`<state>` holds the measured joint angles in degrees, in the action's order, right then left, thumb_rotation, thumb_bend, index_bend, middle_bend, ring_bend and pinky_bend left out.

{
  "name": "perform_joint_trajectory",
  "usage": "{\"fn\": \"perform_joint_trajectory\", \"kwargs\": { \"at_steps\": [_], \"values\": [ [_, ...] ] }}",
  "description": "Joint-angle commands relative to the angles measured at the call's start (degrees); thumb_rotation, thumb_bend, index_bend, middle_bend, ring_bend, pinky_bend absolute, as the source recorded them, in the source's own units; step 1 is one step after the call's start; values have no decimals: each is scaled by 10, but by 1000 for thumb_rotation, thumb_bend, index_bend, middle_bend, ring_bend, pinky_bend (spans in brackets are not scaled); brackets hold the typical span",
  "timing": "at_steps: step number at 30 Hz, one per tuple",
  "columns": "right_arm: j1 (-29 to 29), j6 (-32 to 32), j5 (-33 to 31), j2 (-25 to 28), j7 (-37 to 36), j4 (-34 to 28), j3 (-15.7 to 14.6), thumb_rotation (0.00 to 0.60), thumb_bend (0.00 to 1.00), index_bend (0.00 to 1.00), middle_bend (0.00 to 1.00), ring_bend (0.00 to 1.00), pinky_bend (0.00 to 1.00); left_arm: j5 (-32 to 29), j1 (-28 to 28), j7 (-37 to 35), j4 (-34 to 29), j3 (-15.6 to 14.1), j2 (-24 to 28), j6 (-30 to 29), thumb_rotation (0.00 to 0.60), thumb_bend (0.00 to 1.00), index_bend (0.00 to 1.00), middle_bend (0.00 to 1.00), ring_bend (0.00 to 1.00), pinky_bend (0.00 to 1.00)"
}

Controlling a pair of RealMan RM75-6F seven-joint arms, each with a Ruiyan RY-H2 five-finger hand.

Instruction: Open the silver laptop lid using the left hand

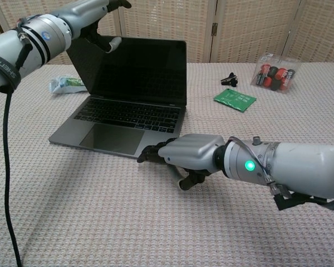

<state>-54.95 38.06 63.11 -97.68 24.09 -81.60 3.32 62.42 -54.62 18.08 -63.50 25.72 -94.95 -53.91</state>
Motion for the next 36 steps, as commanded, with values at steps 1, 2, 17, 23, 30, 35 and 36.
{"fn": "perform_joint_trajectory", "kwargs": {
  "at_steps": [1,2,17,23,30,35,36],
  "values": [
    [-1,0,-2,-1,0,2,0,600,1000,0,0,101,0,-36,-15,20,21,10,-1,16,600,545,0,0,0,0],
    [-2,0,-3,-1,0,2,0,600,1000,0,0,99,0,-43,-18,22,26,12,-1,19,600,539,0,0,0,0],
    [-6,-2,-12,-1,-3,11,-4,600,1000,0,0,99,0,-182,-48,29,123,41,-3,82,600,521,0,0,0,0],
    [-6,2,-11,2,-4,8,-6,600,1000,0,0,100,0,-243,-58,56,150,48,-3,97,600,514,0,0,0,0],
    [2,19,3,15,-15,-10,-5,600,1000,0,0,110,0,-268,-44,50,126,44,19,96,600,509,0,0,0,0],
    [14,38,30,36,-35,-36,-5,600,1000,0,0,106,0,-244,0,18,58,24,60,79,600,509,0,0,0,0],
    [18,44,37,42,-40,-43,-5,600,1000,0,0,103,0,-240,12,10,36,19,73,73,600,509,0,0,0,0]
  ]
}}
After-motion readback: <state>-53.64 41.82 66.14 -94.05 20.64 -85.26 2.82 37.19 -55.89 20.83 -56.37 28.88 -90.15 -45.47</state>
